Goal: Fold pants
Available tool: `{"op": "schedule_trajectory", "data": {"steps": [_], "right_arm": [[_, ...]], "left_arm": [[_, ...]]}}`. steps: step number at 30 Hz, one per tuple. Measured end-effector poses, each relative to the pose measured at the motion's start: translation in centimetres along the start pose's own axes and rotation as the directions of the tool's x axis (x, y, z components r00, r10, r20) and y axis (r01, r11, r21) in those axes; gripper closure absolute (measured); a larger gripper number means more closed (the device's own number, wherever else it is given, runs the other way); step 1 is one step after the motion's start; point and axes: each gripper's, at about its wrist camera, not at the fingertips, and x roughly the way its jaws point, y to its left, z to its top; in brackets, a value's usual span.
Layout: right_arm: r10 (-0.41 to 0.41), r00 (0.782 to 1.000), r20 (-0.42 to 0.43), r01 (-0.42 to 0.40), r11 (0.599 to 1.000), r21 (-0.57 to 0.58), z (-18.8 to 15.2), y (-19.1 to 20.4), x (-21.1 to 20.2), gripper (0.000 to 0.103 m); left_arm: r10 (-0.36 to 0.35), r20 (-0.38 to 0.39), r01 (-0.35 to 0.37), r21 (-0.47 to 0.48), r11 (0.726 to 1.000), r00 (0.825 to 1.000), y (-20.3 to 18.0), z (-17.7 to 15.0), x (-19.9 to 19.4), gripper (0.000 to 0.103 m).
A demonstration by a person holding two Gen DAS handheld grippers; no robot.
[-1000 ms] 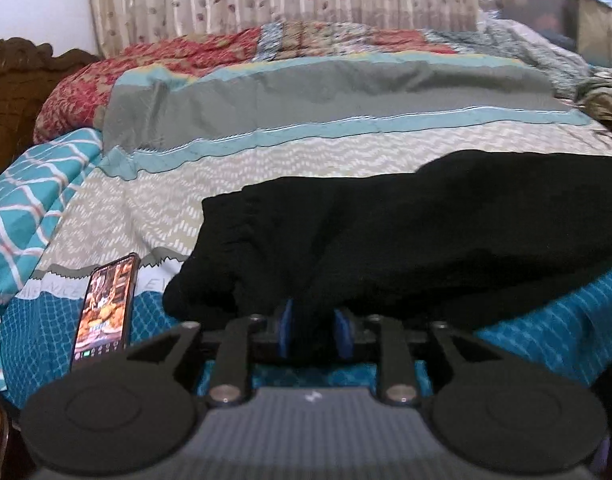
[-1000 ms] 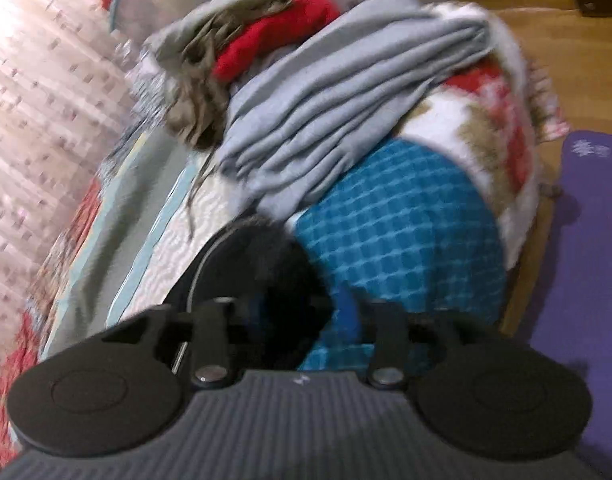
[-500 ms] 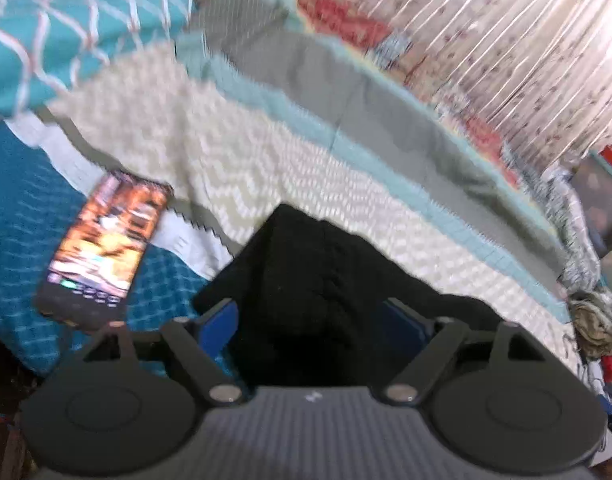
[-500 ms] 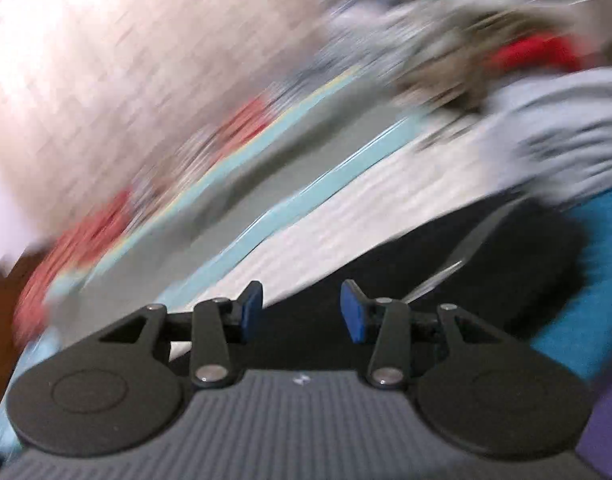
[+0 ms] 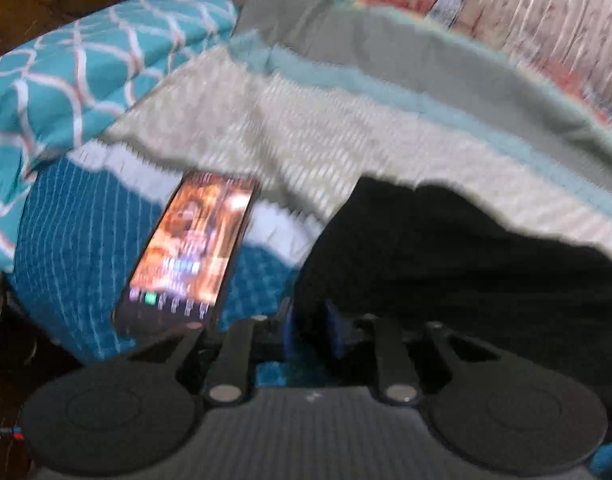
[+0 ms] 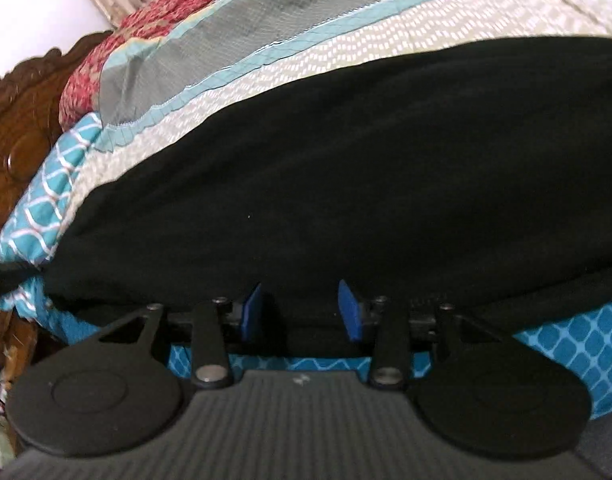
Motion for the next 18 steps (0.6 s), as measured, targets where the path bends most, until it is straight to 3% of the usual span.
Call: {"op": "schedule_trajectory", "data": {"steps": [2,3,4,7,9,13,18], "right_arm": [[0.024,1.000,0.012,-0.024,1.000,0.002,-0.1,-0.1,-0.9,0.057],[0.058,0.998,0.030,-0.058,0.998,0.007,0.1,0.0,-1.9,0.057],[0.081,0.996,0.046,-0.082,0.997,0.003,0.4,0.3,-2.5,0.057],[0.131,0.989,0.073,-0.125,0.989,-0.077,1.5,2.2,-3.5,0.057],[0.168,0.984,0.057,-0.160,0.979,-0.124,1.9,3.7,-3.1,0.057],[0.222,0.975,-0.025,-0.222,0.946,-0.235,1.6,7.0,-0.9,0.056],[0.201,0.972,-0.121,-0.234,0.865,-0.444,0.1,11.4,2.1,0.057]], "left_arm": [[0.000,0.031,0.000,-0.012,1.000,1.000,0.0,0.2,-1.0,0.074],[-0.006,0.049,0.007,-0.022,1.000,0.999,0.0,0.4,-1.9,0.066],[0.001,0.075,0.002,-0.037,0.999,0.997,0.3,0.7,-2.9,0.064],[0.040,0.176,-0.019,-0.118,0.993,0.984,1.3,1.5,-6.2,0.065],[-0.008,0.218,0.042,-0.152,0.988,0.976,0.9,1.9,-7.9,0.066],[-0.166,0.216,0.172,-0.008,0.985,0.962,-3.9,2.1,-8.2,0.066],[-0.237,0.097,0.219,0.166,0.962,0.967,-9.9,0.4,-4.5,0.066]]}}
